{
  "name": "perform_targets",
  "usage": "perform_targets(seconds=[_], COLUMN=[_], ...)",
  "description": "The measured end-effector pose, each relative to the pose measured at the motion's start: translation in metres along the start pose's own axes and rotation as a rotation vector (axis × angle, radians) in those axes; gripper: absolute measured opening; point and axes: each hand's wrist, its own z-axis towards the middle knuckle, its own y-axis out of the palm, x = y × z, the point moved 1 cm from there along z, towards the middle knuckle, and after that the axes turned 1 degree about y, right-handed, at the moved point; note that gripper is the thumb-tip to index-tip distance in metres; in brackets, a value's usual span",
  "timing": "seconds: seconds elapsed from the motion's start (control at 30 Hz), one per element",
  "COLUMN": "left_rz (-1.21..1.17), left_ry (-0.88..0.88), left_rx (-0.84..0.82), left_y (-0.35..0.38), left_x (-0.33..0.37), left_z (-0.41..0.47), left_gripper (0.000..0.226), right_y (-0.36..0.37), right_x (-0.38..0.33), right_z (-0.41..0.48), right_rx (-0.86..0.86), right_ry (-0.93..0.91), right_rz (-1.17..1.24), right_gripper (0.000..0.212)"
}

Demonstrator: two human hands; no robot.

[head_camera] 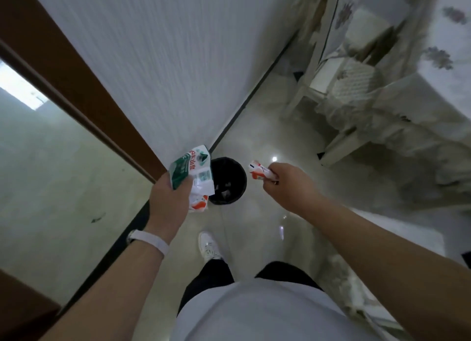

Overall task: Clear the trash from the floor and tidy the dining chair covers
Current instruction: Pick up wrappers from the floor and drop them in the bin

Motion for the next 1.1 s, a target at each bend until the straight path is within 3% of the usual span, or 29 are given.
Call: perform_targets(seconds=[0.23,0.47,0.53,0.83,1.1], left_rz=[0.064,0.104,0.129,0.195,0.235], left_ry=[-0.117,-0.254,-0.276,-0.4,-0.376], left_rx=[-0.077,-0.083,-0.085,-0.119,-0.114], left_y=[0.014,0.059,0.078,0.162,0.218], left_x=[-0.023,-0.087,-0.109,-0.271,-0.414], left_z=[0.08,0.15,0.168,0.247,0.316], left_gripper=[0.021,0.018,0.021,0.024,0.024], right_y=[0.03,0.103,0.129,0.291,0.423], right_x=[-0.011,0.042,0.058,0.159,0.236], right_z=[0.066,0.143,0.167,0.279,0.332], right_rx=[-0.097,-0.21,-0.231,-0.284,-0.273], right_ry=[0.034,0.155,0.19,0.234,0.146], right_rz=[-0.013,-0.051,-0.023,0.073,-0.057], right_gripper=[0.03,0.016,0.022,0.02,0.011])
